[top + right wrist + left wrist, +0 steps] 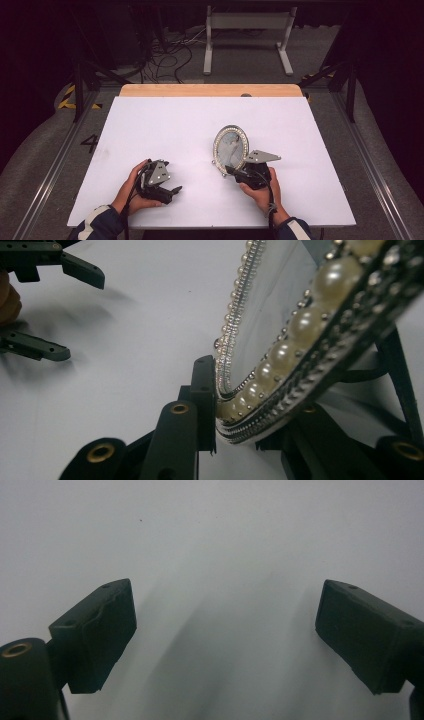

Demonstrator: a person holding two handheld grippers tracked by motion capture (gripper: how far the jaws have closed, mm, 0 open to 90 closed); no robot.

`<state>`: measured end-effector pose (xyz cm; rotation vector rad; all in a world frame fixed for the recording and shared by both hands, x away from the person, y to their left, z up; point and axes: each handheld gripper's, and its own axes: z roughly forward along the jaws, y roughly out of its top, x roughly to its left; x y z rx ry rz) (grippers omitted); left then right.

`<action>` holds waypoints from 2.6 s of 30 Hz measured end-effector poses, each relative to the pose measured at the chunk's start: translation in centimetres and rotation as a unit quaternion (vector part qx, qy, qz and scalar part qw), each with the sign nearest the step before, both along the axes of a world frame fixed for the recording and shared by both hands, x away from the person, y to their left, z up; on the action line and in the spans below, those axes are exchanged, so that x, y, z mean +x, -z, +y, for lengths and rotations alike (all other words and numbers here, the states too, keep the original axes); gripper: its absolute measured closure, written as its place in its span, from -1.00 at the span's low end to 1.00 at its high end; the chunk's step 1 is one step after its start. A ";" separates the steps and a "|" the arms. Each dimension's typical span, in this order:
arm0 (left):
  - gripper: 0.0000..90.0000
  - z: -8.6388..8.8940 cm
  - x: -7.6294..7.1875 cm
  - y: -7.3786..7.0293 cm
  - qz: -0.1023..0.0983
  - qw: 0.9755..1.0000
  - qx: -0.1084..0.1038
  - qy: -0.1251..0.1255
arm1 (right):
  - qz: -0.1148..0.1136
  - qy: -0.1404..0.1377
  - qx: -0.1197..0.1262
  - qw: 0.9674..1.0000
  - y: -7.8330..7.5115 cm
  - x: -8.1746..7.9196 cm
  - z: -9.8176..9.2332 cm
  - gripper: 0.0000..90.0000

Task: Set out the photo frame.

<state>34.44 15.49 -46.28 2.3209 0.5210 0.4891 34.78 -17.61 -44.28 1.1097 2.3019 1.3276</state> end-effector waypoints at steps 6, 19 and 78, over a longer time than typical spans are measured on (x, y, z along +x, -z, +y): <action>-0.77 -0.2 0.3 0.0 0.002 1.000 -0.002 0.002 | 0.007 0.000 0.002 1.000 -0.2 -0.2 -0.4 0.67; -0.75 -1.8 2.0 -0.5 0.003 0.999 -0.027 0.021 | -0.011 0.015 0.000 1.000 -0.5 -1.2 -1.1 0.55; -0.21 -10.1 8.9 -2.3 0.073 0.981 -0.133 0.122 | -0.083 0.084 0.022 0.993 -2.8 -4.3 -3.5 0.89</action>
